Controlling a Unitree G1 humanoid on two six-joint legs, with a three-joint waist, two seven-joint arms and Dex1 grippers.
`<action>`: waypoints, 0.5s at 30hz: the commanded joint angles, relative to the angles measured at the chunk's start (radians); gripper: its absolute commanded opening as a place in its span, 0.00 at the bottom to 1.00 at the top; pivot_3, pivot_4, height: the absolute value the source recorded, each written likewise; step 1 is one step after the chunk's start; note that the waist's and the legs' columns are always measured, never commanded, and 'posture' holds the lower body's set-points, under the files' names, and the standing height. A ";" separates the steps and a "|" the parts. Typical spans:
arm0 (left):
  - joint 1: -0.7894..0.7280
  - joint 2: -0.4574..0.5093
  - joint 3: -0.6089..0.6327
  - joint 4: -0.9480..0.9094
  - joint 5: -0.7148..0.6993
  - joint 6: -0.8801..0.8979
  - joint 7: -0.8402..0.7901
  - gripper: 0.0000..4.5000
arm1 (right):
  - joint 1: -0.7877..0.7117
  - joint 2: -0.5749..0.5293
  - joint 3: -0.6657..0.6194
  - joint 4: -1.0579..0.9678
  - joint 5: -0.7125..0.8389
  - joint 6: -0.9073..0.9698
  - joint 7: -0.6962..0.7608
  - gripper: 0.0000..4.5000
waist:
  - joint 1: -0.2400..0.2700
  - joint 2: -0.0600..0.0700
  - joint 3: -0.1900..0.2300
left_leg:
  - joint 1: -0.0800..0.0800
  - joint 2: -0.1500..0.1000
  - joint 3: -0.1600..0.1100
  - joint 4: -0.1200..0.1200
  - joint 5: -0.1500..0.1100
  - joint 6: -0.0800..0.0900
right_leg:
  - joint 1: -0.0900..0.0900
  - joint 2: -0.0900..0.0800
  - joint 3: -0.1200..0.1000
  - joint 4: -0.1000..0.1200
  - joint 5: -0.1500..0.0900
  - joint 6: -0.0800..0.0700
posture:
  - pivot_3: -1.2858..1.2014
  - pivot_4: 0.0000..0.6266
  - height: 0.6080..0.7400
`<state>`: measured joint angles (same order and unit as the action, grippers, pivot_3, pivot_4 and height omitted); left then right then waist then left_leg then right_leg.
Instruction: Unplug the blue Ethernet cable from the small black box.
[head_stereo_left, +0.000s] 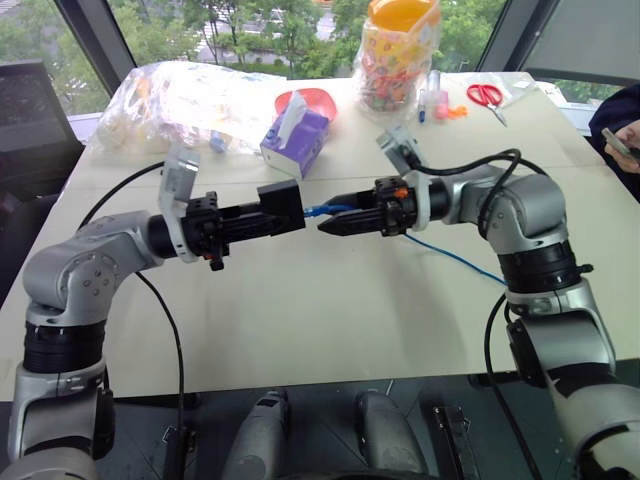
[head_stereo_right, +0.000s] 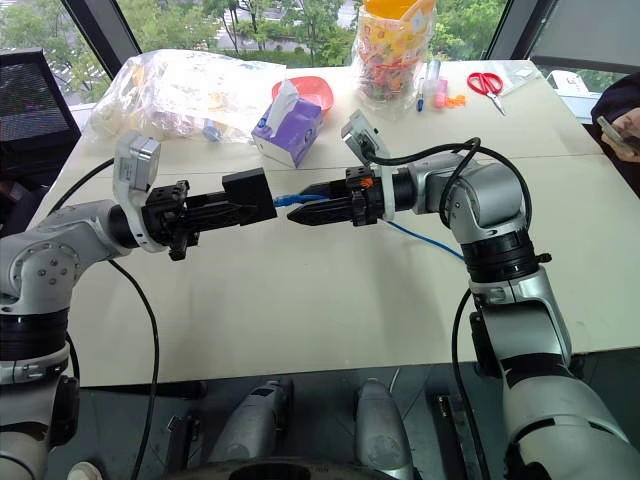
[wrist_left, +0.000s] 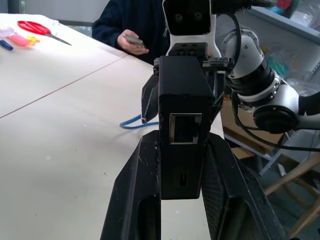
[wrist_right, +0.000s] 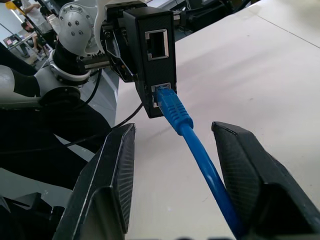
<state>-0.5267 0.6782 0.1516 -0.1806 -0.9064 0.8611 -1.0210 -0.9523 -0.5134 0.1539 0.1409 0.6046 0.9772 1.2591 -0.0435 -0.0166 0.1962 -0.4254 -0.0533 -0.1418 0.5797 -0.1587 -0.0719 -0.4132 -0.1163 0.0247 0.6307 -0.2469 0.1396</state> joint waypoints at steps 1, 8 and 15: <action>-0.021 0.012 0.017 -0.038 -0.019 -0.004 -0.005 0.11 | -0.038 0.012 -0.010 -0.028 0.036 0.020 0.015 0.53 | 0.000 0.000 0.000 | 0.000 0.000 0.000 0.000 0.000 0.000 | 0.000 0.000 0.000 0.000 0.000 0.000 | 0.52 0.24 0.91; -0.023 0.004 -0.002 -0.034 0.000 -0.016 -0.012 0.11 | -0.038 0.034 -0.004 -0.043 0.040 0.037 0.010 0.53 | 0.000 0.000 0.000 | 0.000 0.000 0.000 0.000 0.000 0.000 | 0.000 0.000 0.000 0.000 0.000 0.000 | 0.52 0.24 0.91; -0.003 0.008 0.000 -0.047 0.002 -0.025 -0.010 0.11 | -0.043 0.042 -0.010 -0.045 0.050 0.051 0.005 0.53 | 0.000 0.000 0.000 | 0.000 0.000 0.000 0.000 0.000 0.000 | 0.000 0.000 0.000 0.000 0.000 0.000 | 0.52 0.24 0.91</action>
<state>-0.5238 0.6759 0.1358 -0.1989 -0.9023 0.8562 -1.0257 -0.9617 -0.4707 0.1584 0.1295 0.6326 1.0300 1.2600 -0.0435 -0.0166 0.1962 -0.4254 -0.0533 -0.1418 0.5798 -0.1587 -0.0719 -0.4133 -0.1162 0.0247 0.6309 -0.2468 0.1397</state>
